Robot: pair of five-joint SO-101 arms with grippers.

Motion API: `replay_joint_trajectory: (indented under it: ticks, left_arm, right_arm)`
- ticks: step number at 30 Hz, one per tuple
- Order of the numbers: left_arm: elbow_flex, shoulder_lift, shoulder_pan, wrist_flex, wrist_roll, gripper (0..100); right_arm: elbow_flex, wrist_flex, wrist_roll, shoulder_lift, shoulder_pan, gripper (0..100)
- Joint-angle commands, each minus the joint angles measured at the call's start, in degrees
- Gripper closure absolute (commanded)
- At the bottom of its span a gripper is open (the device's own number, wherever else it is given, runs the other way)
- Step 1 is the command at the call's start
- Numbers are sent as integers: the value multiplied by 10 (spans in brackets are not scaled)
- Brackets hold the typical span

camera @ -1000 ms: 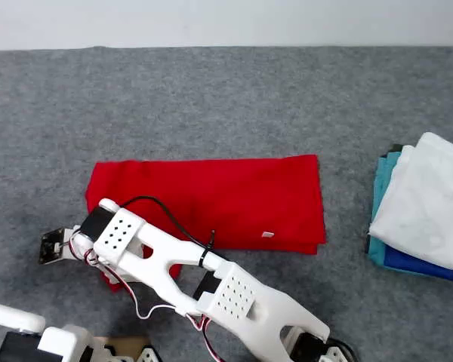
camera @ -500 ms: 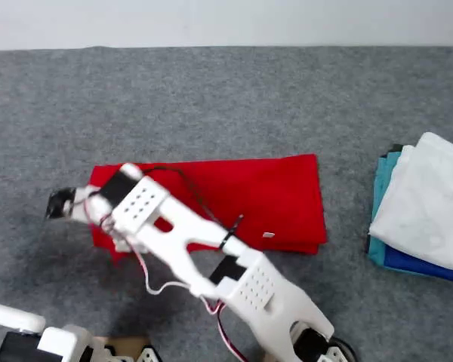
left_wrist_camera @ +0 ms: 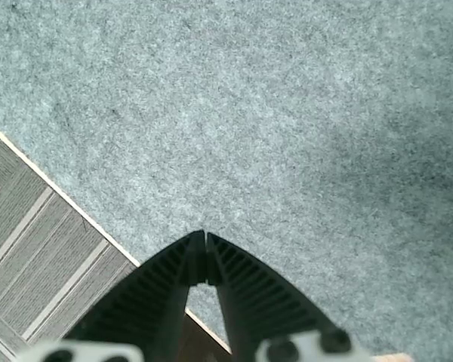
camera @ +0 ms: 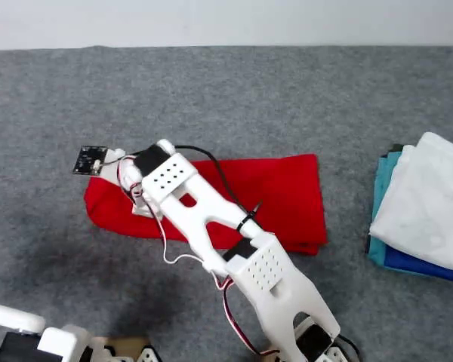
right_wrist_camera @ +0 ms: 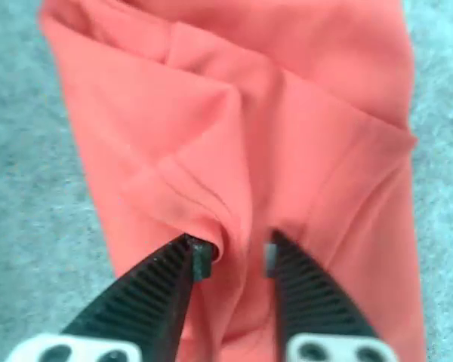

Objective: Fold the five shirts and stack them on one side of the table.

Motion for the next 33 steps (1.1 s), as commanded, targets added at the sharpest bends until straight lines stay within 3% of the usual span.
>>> replay_joint_trajectory:
  ticks: [1, 12, 18, 24, 29, 33]
  left_arm:
    - [-2, -21, 1, -7, -5, 992]
    - [-1, -23, 1, -6, -5, 992]
    - [-1, -25, 2, -6, -5, 992]
    - [-1, -25, 2, -5, -5, 992]
    - [-1, -25, 2, 21, -6, 992]
    - [-1, -25, 2, 27, -14, 991]
  right_arm:
    - [-4, -14, 5, -1, 25, 791]
    - [-84, 3, 1, -11, 65, 793]
    - [-203, 88, -52, -7, 28, 794]
    - [-221, 90, -68, 19, 14, 801]
    - [-236, 196, -76, 19, 63, 894]
    - [-211, 202, -135, -14, 116, 872]
